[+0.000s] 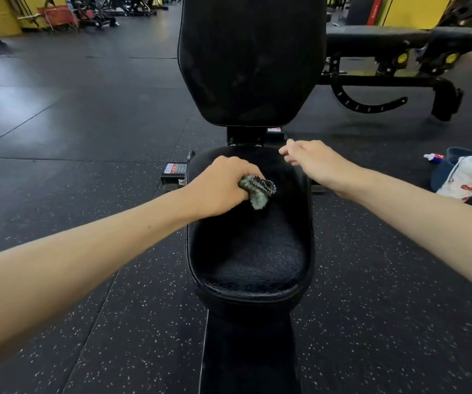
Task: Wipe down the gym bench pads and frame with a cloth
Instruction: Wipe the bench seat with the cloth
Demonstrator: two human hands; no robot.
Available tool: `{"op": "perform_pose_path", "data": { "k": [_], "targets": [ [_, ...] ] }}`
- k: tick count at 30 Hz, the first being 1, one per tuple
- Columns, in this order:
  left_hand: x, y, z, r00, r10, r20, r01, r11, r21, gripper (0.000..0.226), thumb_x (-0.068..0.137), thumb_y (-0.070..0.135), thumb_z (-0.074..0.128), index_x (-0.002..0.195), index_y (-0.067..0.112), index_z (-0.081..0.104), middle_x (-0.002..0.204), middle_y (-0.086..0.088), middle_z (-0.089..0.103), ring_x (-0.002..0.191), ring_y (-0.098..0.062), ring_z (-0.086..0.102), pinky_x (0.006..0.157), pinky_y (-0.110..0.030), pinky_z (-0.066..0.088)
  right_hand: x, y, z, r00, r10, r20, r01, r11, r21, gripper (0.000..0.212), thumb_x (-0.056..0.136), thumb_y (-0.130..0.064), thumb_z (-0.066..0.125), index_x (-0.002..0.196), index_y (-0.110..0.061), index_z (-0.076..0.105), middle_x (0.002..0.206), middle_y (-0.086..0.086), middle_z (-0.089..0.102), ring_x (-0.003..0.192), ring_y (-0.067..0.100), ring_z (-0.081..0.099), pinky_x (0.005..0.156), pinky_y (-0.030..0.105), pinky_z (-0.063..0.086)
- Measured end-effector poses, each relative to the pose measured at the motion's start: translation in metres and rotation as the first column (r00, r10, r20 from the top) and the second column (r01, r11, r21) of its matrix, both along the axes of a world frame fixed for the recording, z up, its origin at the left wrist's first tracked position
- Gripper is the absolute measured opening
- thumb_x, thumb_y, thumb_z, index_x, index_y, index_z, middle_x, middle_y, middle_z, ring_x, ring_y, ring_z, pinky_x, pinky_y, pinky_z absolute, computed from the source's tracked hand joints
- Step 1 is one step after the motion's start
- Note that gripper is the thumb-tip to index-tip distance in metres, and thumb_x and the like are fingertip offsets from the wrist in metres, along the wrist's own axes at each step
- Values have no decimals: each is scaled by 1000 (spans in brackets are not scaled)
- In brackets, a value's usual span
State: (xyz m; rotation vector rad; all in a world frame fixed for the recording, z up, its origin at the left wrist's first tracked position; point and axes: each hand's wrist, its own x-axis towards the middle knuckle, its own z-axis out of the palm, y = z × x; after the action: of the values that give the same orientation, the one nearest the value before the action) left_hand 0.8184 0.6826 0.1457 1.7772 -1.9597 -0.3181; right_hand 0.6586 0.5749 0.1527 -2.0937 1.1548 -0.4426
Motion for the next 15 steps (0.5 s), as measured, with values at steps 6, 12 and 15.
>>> {"op": "perform_pose_path", "data": {
  "k": [6, 12, 15],
  "targets": [
    [7, 1, 22, 974, -30, -223, 64, 987, 145, 30, 76, -9, 65, 97, 10, 73, 87, -9, 73, 72, -8, 63, 74, -27, 54, -1, -6, 5, 979, -119, 168, 101, 988, 117, 70, 99, -57, 7, 133, -17, 54, 112, 5, 61, 116, 18, 54, 100, 30, 31],
    [5, -21, 4, 989, 145, 6, -146, 989, 20, 28, 75, -6, 57, 93, 9, 72, 81, -5, 70, 74, -11, 62, 73, -27, 52, -5, -7, 4, 957, -167, 236, 130, 978, 162, 78, 98, -57, -1, 129, -14, 57, 111, 10, 65, 107, 18, 57, 114, 39, 30],
    [-18, -12, 3, 996, 16, -88, -10, 997, 71, 34, 73, -10, 58, 93, 12, 73, 68, 10, 64, 55, 9, 54, 59, -9, 44, -7, -8, 4, 951, -183, 249, 136, 972, 193, 82, 97, -58, -4, 130, -14, 56, 111, 13, 64, 104, 19, 58, 115, 42, 29]
  ]
}}
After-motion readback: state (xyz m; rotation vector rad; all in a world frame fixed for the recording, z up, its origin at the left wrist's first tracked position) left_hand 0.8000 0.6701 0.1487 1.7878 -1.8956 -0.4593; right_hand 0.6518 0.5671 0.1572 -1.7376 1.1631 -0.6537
